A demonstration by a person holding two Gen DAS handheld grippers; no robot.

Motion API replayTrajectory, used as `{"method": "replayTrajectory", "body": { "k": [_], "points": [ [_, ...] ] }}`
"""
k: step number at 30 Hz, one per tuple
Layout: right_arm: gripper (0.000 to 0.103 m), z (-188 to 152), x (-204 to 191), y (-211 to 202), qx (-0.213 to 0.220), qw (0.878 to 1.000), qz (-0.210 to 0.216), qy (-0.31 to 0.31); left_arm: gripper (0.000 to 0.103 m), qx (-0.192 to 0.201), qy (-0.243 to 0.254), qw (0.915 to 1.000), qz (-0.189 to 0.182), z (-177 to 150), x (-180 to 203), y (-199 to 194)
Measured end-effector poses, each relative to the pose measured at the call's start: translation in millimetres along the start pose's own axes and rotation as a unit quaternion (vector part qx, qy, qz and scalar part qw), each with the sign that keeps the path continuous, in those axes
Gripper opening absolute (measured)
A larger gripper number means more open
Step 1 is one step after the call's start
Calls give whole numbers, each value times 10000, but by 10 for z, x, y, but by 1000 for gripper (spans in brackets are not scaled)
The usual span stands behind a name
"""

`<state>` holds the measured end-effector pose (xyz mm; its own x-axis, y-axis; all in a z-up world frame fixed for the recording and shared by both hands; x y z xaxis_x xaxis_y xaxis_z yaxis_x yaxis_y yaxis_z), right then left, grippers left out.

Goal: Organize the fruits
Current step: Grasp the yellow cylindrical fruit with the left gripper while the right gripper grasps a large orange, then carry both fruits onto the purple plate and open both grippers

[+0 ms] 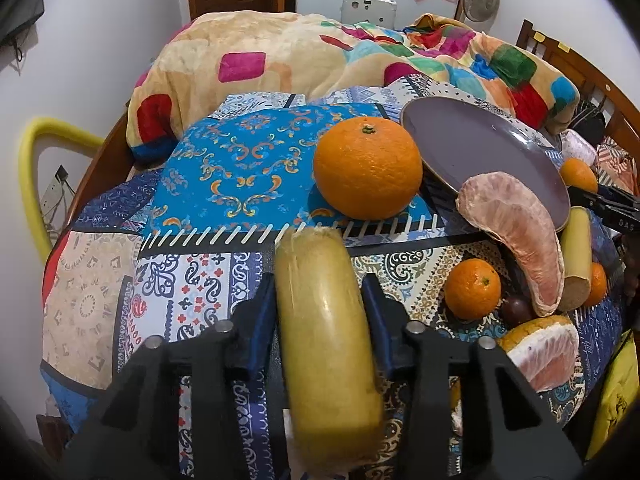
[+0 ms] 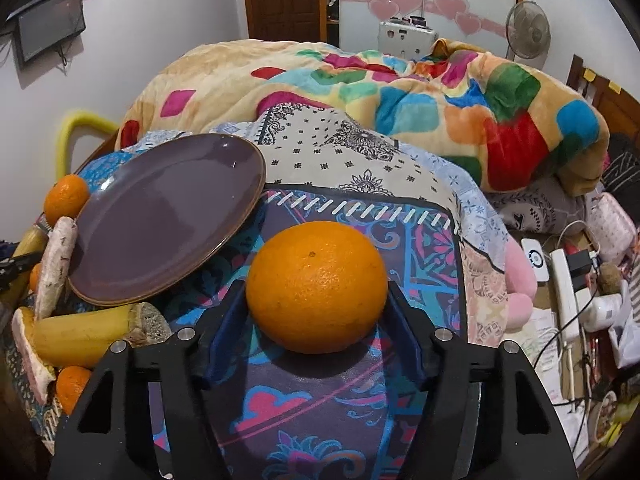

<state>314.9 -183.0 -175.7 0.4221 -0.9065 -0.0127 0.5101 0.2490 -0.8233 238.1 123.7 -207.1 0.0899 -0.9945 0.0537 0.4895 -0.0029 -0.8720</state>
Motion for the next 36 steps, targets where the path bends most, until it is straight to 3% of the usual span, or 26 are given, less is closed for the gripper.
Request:
{"method": "replayTrajectory", "body": {
  "k": [10,20,27,32,36],
  "points": [
    [62,15,-59,-212,286,9995,-10,-109,38,197,96,9998,4,58,41,-219],
    [62,268,-150,-668,951,9953,13,-159,38,757,336,9965,-110,404,286,-636],
    [62,398,-219,-749,1187,9927,117,-164,38,1135,505,9919,-279,705,528,-867],
    [62,473,-278,-715,1280,9915,206,-144,38,1288,561,9895,-332,880,659,-869],
    [62,528,-324,-683,1339,9905,296,-107,38,1194,539,9903,-472,982,735,-731]
  ]
}}
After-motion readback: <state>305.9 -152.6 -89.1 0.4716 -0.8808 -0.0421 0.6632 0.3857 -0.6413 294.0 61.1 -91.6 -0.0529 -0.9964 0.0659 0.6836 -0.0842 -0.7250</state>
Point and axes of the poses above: each gripper's, at about its wrist camera, not at the fingertips, and y roughly the way its jaws point, x to its right, z to its top, the point moved 7 cm from there along y, roughly the way its jaws point, and after that the axes turned 5 degrees about -x, right-handed, at the moved point
